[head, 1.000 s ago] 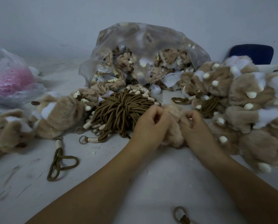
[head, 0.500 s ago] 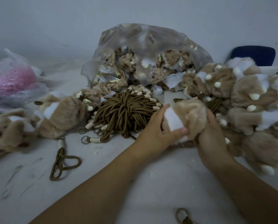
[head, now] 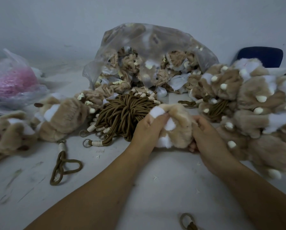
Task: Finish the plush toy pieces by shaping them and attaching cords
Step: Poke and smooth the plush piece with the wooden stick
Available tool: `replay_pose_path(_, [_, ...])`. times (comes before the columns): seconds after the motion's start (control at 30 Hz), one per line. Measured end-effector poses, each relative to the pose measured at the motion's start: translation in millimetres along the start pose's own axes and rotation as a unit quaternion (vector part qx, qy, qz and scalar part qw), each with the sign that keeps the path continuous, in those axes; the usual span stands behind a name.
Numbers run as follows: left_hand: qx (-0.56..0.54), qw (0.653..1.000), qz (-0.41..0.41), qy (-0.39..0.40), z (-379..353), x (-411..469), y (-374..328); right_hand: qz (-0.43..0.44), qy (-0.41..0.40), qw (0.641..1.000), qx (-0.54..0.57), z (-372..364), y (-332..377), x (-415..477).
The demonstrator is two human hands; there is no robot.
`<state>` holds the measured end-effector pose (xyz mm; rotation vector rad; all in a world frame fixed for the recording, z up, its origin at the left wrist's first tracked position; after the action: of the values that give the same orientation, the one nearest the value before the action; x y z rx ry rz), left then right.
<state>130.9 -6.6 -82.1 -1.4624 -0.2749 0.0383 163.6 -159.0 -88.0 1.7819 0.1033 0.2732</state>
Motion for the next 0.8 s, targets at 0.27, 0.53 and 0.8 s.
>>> replay_pose_path(0.27, [0.114,0.990,-0.078,0.000,-6,-5,-10,-0.016,0.020,0.999,-0.022,1,-5,3])
replay_pose_path(0.53, [0.342,0.897,-0.267,0.081,-28,-14,-19,0.173,-0.266,0.946,-0.072,36,15,-3])
replay_pose_path(0.8, [0.187,0.975,-0.071,0.101,-21,-7,-12,0.286,-0.069,0.936,-0.192,-2,33,-16])
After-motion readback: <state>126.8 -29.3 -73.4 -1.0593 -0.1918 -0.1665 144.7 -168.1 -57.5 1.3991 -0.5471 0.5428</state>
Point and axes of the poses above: each hand's wrist, its own x-axis towards the middle knuckle, its own z-axis out of the back of the hand, y = z × x, the point moved 4 cm from there along x, towards the middle knuckle, and after that the axes turned 15 degrees about x, right-handed, at the moved point
